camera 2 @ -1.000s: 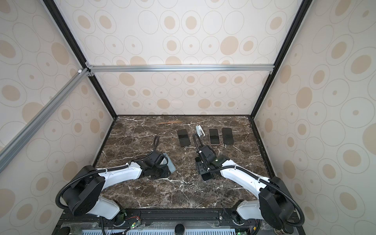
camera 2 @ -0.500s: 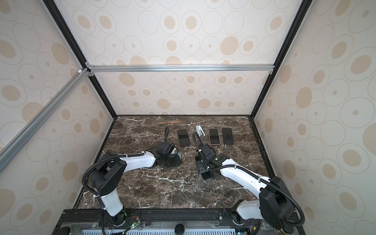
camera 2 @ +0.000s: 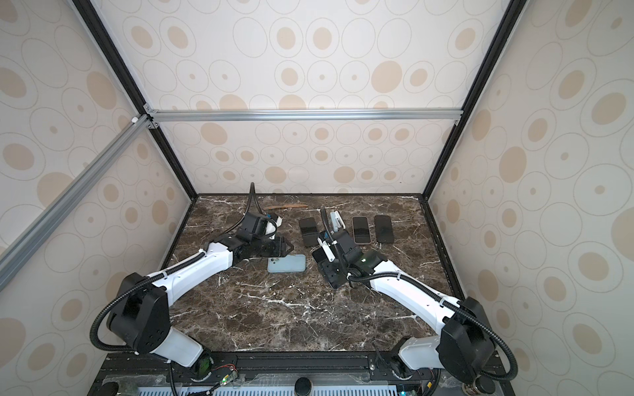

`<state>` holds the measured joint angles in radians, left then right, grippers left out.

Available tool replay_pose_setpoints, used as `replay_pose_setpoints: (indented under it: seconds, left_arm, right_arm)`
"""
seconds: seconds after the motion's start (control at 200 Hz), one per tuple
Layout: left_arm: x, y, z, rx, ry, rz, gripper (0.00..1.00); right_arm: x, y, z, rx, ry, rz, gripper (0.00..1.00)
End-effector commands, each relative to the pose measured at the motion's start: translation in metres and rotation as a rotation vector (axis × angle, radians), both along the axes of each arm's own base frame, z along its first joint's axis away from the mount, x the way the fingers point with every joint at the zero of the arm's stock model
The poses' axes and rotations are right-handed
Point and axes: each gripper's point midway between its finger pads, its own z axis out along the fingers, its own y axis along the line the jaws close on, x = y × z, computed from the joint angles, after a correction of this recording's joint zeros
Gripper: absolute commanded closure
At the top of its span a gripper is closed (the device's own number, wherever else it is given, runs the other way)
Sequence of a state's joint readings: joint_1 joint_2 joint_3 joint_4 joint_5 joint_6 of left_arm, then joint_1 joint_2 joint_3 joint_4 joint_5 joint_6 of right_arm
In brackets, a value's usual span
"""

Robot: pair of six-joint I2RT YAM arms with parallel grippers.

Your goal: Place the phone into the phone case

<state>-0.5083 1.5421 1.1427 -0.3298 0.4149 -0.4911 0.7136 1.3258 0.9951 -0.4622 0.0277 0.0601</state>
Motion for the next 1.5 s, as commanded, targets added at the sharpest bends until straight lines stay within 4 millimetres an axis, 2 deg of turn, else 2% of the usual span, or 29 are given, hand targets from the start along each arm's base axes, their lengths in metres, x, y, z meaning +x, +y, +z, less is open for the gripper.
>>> replay_pose_setpoints:
  seconds: [0.0, 0.175, 0.43, 0.525, 0.575, 0.745, 0.785, 0.81, 0.91, 0.945, 0.99, 1.145, 1.22, 1.335, 1.405, 1.495]
  left_arm:
    - [-0.031, -0.025, 0.033, -0.097, 0.009, -0.208, 0.51]
    - [-0.051, -0.039, 0.047, -0.238, 0.072, -0.277, 0.5]
    - [-0.072, -0.04, 0.036, -0.252, 0.146, -0.325, 0.51]
    - [-0.081, -0.044, 0.034, -0.282, 0.179, -0.354, 0.61]
    - [-0.083, -0.045, 0.036, -0.297, 0.182, -0.359, 0.7]
    - [-0.079, -0.048, 0.056, -0.358, 0.14, -0.348, 0.94]
    - [-0.077, -0.049, 0.06, -0.373, 0.128, -0.339, 1.0]
    - [-0.077, -0.049, 0.063, -0.382, 0.119, -0.333, 1.0]
    - [-0.071, -0.047, 0.077, -0.431, 0.059, -0.28, 1.0]
    - [-0.067, -0.045, 0.085, -0.455, 0.015, -0.26, 1.0]
    - [-0.064, -0.04, 0.094, -0.484, -0.03, -0.228, 1.0]
    - [-0.061, -0.019, 0.139, -0.612, -0.216, -0.147, 1.0]
    - [-0.064, -0.01, 0.173, -0.698, -0.34, -0.127, 1.0]
    - [-0.084, 0.008, 0.224, -0.855, -0.527, -0.121, 1.0]
    - [-0.09, 0.019, 0.241, -0.898, -0.603, -0.096, 1.0]
    - [-0.098, 0.022, 0.257, -0.929, -0.661, -0.119, 1.0]
  right_arm:
    - [0.0, 0.034, 0.03, 0.048, -0.121, 0.177, 0.64]
    - [-0.005, 0.049, 0.041, 0.066, -0.167, 0.243, 0.65]
    - [-0.011, 0.056, 0.056, 0.107, -0.215, 0.267, 0.65]
    - [-0.013, 0.059, 0.064, 0.141, -0.24, 0.271, 0.65]
    - [-0.013, 0.059, 0.066, 0.146, -0.246, 0.274, 0.65]
    - [-0.015, 0.06, 0.072, 0.159, -0.243, 0.273, 0.62]
    - [-0.016, 0.06, 0.075, 0.169, -0.243, 0.271, 0.59]
    - [-0.017, 0.06, 0.077, 0.175, -0.245, 0.267, 0.54]
    - [-0.014, 0.056, 0.088, 0.203, -0.253, 0.219, 0.21]
    - [-0.011, 0.054, 0.095, 0.224, -0.258, 0.179, 0.09]
    - [-0.008, 0.05, 0.107, 0.255, -0.273, 0.137, 0.0]
    - [-0.01, 0.043, 0.157, 0.502, -0.226, 0.105, 0.0]
    - [-0.007, 0.031, 0.183, 0.655, -0.206, 0.083, 0.0]
    - [-0.001, 0.008, 0.218, 0.829, -0.228, 0.035, 0.1]
    - [-0.001, 0.0, 0.234, 0.901, -0.232, 0.036, 0.17]
    - [-0.007, 0.005, 0.252, 0.971, -0.216, 0.104, 0.23]
